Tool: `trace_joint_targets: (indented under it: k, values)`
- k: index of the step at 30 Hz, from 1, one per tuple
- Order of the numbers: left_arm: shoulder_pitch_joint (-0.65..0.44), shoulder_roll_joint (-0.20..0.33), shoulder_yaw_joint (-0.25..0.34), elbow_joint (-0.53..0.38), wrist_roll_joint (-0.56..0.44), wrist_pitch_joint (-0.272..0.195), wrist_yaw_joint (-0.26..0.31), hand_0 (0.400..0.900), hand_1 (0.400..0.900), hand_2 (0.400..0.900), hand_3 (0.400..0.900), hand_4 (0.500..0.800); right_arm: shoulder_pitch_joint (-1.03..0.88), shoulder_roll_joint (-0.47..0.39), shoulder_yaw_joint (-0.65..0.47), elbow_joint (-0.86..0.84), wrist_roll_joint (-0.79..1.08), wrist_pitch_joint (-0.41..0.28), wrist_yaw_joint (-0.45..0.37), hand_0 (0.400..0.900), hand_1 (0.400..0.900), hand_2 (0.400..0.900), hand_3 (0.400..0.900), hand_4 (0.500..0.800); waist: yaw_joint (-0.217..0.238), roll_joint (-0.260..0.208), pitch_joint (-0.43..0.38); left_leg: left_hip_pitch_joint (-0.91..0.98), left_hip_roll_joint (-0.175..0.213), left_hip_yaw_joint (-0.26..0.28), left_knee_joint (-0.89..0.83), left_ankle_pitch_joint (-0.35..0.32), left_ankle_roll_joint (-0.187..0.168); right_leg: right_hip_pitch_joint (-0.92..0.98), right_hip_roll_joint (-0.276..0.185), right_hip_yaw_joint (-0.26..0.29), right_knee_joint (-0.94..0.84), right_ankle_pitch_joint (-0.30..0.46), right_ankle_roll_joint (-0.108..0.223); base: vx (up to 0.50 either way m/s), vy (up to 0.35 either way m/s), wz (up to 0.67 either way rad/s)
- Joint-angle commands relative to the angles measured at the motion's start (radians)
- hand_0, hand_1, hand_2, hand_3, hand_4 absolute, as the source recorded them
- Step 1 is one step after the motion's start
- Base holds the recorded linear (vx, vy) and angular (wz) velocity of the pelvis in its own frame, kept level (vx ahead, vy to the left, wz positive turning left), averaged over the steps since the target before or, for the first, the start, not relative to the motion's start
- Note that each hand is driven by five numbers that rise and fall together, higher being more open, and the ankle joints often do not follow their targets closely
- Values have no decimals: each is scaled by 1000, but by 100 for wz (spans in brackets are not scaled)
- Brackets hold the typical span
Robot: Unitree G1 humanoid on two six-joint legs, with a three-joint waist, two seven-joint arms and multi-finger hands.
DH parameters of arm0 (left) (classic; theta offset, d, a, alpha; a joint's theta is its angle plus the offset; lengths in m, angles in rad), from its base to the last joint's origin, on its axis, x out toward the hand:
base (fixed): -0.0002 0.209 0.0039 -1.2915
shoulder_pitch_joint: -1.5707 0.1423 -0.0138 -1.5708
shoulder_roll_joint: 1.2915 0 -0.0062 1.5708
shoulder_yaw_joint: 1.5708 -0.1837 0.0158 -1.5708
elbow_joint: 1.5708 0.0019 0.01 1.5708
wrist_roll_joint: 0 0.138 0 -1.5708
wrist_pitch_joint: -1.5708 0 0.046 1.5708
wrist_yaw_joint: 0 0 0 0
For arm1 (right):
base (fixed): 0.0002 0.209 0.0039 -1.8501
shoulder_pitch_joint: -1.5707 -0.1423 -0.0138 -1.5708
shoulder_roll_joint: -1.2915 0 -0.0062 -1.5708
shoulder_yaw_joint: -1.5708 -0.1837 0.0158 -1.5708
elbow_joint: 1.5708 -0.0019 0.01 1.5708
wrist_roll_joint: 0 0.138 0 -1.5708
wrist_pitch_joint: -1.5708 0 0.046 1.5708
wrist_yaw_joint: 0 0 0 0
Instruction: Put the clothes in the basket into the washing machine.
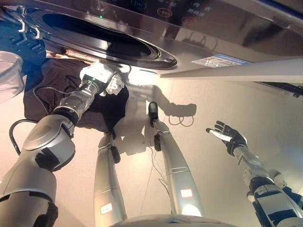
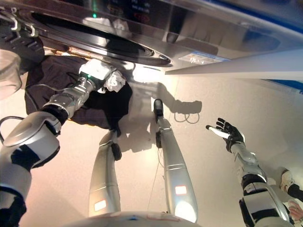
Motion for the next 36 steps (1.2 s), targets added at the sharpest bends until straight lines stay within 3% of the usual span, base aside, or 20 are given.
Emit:
trace_joint_targets:
  k: [1,7,17,22,27,28,30,31,32,33,34,35,36]
  values:
    - [26,9,7,42,27,5,10,400,400,400,400,500,33,-64,-14,51,59,-22,-20,900,900,900,900,800,-14,13,-30,-56,-52,10,62,-71,49,24,23,-51,-70,39,61,0,0,0]
    - [33,-37,12,50,26,4,29,400,400,400,400,500,13,-51,-1,132,65,-25,-12,900,900,900,900,800,-11,19,-57,-43,-63,4,43,-66,49,31,24,-51,-86,42,56,5,16,1]
    - [41,-40,40,55,-14,8,41,400,400,400,400,500,-16,-47,8,182,54,-24,-21,900,900,900,900,800,-8,21,-76,-16,-64,3,22,-60,47,68,24,-45,-117,59,58,-3,22,-4]
    - [75,-64,156,46,-168,-8,44,400,400,400,400,500,7,-29,3,210,44,-18,-14,900,900,900,900,800,-1,18,-79,96,-63,3,-60,-33,36,177,17,-45,-196,82,56,10,-6,2]
    - [135,-74,289,-2,-326,-40,40,400,400,400,400,500,51,-9,-24,246,35,-8,-6,900,900,900,900,800,23,10,-75,282,-85,7,-182,8,23,361,20,-40,-299,107,58,36,-33,8]
    - [136,-74,289,-3,-326,-39,40,400,400,400,400,500,51,-9,-23,246,35,-8,-6,900,900,900,900,800,23,9,-72,287,-85,8,-185,9,23,365,20,-40,-300,107,58,47,-44,10]
    - [184,-93,369,-23,-429,-58,26,400,400,400,400,500,70,0,-41,268,23,3,-3,900,900,900,900,800,37,6,-64,387,-98,12,-250,30,21,466,20,-40,-357,121,60,62,-35,7]
    - [219,-113,441,-24,-523,-74,11,400,400,400,400,500,75,7,-52,279,25,6,-2,900,900,900,900,800,44,6,-63,433,-101,12,-281,42,20,503,22,-41,-375,128,62,46,-15,-1]
    - [238,-117,459,-27,-551,-80,-6,400,400,400,400,500,79,7,-58,285,18,10,-3,900,900,900,900,800,46,5,-58,458,-103,13,-292,45,22,528,23,-43,-385,130,62,50,-9,-4]
    - [256,-132,523,-15,-657,-96,-33,400,400,400,400,500,85,10,-62,294,15,13,0,900,900,900,900,800,50,4,-56,492,-104,16,-315,52,21,557,23,-40,-401,135,62,20,-3,-3]
    - [256,-132,523,-15,-657,-96,-33,400,400,400,400,500,85,10,-62,294,15,13,0,900,900,900,900,800,50,3,-54,495,-104,16,-317,53,21,560,23,-40,-402,136,62,34,-12,-5]
    - [308,-166,632,-12,-872,-116,-85,400,400,400,400,500,94,15,-77,300,9,22,2,900,900,900,900,800,55,1,-54,536,-107,22,-341,61,22,600,25,-37,-425,143,62,0,0,0]
    - [329,-181,681,-20,-964,-131,-106,400,400,400,400,500,95,15,-86,305,7,26,0,900,900,900,900,800,55,1,-55,557,-109,20,-363,71,22,618,24,-39,-439,148,62,56,-23,-4]
